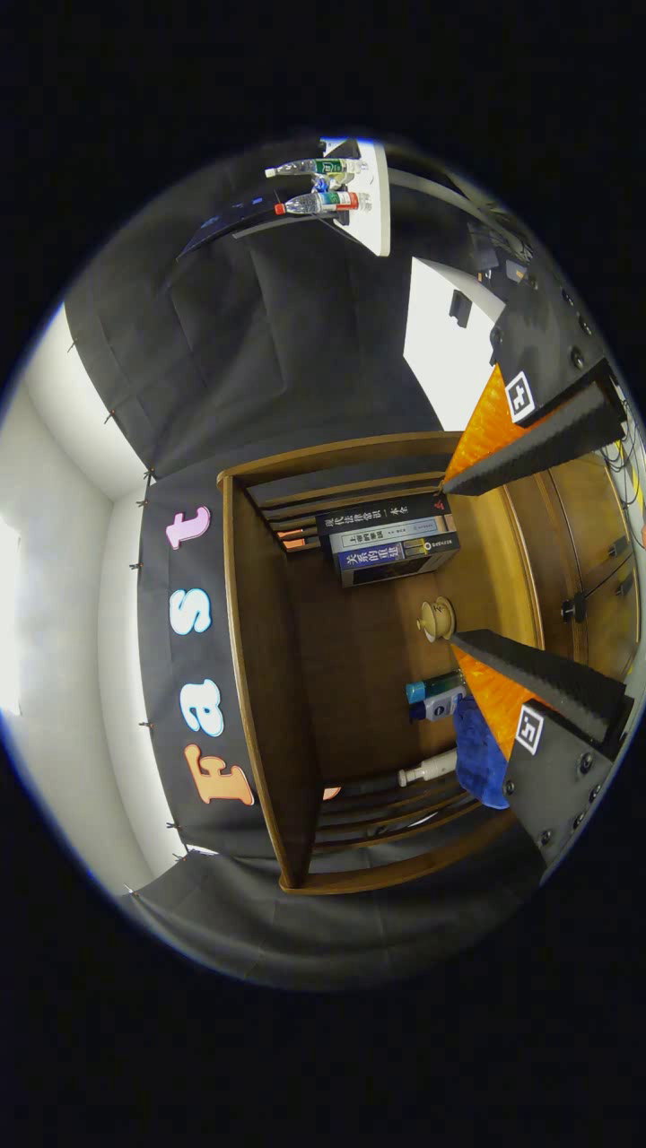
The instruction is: Pull open the drawer, take out the items inside it, and place them on the countertop above the cabinet.
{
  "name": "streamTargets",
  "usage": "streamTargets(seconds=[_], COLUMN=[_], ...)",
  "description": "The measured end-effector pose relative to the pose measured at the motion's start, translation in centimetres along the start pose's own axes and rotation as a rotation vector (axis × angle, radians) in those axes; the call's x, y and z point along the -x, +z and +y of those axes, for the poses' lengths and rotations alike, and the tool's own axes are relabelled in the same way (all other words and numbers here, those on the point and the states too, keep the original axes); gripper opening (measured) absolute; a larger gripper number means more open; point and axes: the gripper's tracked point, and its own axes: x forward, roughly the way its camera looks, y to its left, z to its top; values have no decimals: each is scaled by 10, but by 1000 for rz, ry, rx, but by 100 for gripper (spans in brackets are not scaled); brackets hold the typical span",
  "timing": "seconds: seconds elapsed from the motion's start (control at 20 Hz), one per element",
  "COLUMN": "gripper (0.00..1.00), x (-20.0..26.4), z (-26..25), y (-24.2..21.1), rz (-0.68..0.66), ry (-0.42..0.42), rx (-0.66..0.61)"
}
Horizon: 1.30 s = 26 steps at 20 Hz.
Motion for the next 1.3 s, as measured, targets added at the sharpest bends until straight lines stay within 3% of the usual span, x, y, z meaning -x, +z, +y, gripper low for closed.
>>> streamTargets(seconds=[0.75, 1.1, 1.3], gripper=[98, 98, 98], x=[-7, -18, -30], z=[21, 36, 54], y=[-32, -122, -178], rz=[-21, 35, 76], ry=[67, 136, 176], rx=[-5, -35, 22])
